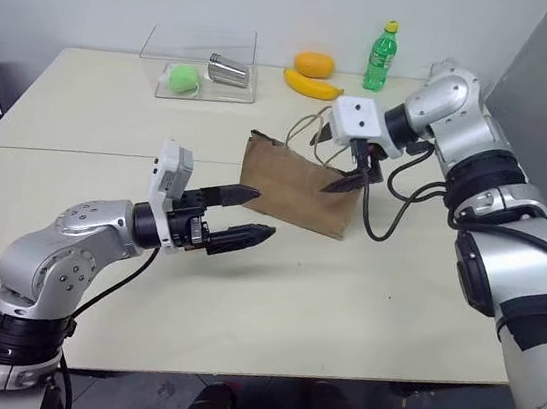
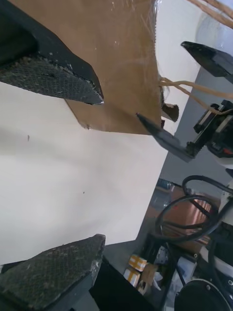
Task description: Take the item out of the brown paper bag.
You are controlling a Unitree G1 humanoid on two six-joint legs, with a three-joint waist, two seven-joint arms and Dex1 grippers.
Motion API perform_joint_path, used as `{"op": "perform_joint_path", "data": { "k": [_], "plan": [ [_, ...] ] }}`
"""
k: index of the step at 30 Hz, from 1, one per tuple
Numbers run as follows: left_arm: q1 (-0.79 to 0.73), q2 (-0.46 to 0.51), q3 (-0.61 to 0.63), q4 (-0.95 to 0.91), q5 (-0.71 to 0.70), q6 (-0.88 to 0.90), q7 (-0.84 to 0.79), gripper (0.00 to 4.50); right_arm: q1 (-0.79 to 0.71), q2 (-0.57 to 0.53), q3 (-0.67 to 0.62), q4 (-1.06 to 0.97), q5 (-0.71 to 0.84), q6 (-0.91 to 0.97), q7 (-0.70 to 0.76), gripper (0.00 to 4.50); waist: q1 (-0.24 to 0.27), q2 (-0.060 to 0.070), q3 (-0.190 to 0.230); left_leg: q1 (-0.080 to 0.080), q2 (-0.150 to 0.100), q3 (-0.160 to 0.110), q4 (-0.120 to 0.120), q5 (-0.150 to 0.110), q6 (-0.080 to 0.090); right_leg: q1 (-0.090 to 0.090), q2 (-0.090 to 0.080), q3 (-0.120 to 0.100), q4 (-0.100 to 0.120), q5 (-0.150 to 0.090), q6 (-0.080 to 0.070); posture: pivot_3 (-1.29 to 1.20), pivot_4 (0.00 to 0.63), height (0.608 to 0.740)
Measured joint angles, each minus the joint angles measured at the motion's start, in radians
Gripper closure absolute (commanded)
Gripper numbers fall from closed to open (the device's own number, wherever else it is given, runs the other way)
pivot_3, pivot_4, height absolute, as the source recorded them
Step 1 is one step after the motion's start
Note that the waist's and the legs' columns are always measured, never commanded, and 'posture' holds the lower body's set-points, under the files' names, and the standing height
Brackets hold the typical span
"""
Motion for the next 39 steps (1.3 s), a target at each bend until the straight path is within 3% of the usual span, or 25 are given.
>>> {"op": "perform_joint_path", "data": {
  "k": [7, 11, 16, 25, 26, 27, 39],
  "plan": [
    [-0.029, -0.006, -0.018, 0.032, 0.003, -0.001, -0.023, 0.0, 0.08, -0.061, -0.032, -0.233, 0.067, 0.37, 0.007, 0.01, 0.003, 0.0, 0.0, -0.001, 0.0, 0.0, 0.001, 0.0, 0.0, 0.0, -0.001, 0.0, 0.0, 0.0, 0.0, 0.0, 0.15, 0.74],
    [-0.047, -0.007, -0.025, 0.04, 0.012, -0.008, -0.031, 0.0, 0.204, -0.119, -0.037, -0.473, 0.075, 0.658, -0.022, 0.01, 0.005, 0.0, 0.0, -0.002, -0.001, -0.001, 0.002, 0.0, 0.0, 0.0, -0.001, -0.001, 0.0, 0.0, 0.0, 0.0, 0.15, 0.74],
    [-0.059, -0.008, -0.041, 0.061, 0.024, -0.019, -0.049, 0.0, 0.285, -0.092, -0.022, -0.621, 0.083, 0.84, -0.102, 0.01, -0.003, 0.0, 0.0, -0.001, 0.0, 0.001, 0.002, 0.0, 0.0, -0.001, -0.001, 0.0, 0.002, 0.0, 0.0, 0.0, 0.15, 0.74],
    [-0.066, -0.015, -0.054, 0.077, 0.047, -0.042, -0.068, 0.0, 0.261, -0.01, 0.038, -0.533, 0.069, 0.84, -0.242, 0.01, 0.001, 0.0, 0.0, -0.002, -0.001, -0.001, 0.004, 0.0, 0.0, -0.001, -0.001, -0.001, 0.002, 0.0, 0.0, 0.0, 0.15, 0.74],
    [-0.066, -0.015, -0.054, 0.077, 0.049, -0.043, -0.068, 0.0, 0.254, -0.009, 0.043, -0.518, 0.068, 0.835, -0.251, 0.18, 0.001, 0.0, 0.0, -0.002, -0.001, -0.001, 0.004, 0.0, 0.0, -0.001, -0.001, -0.001, 0.001, 0.0, 0.0, 0.0, 0.15, 0.74],
    [-0.066, -0.016, -0.054, 0.077, 0.051, -0.044, -0.068, 0.0, 0.243, -0.007, 0.047, -0.495, 0.067, 0.825, -0.258, 0.35, 0.001, 0.0, 0.0, -0.002, -0.001, 0.0, 0.004, 0.0, 0.0, -0.001, -0.001, -0.001, 0.001, 0.0, 0.0, 0.0, 0.15, 0.74],
    [-0.049, -0.017, -0.054, 0.076, 0.063, -0.058, -0.065, 0.0, 0.175, 0.013, 0.11, -0.333, 0.029, 0.668, -0.28, 0.35, 0.0, 0.0, 0.0, -0.002, -0.001, 0.0, 0.004, 0.0, 0.0, -0.001, -0.001, -0.001, 0.002, 0.0, 0.0, 0.0, 0.15, 0.74]
  ]
}}
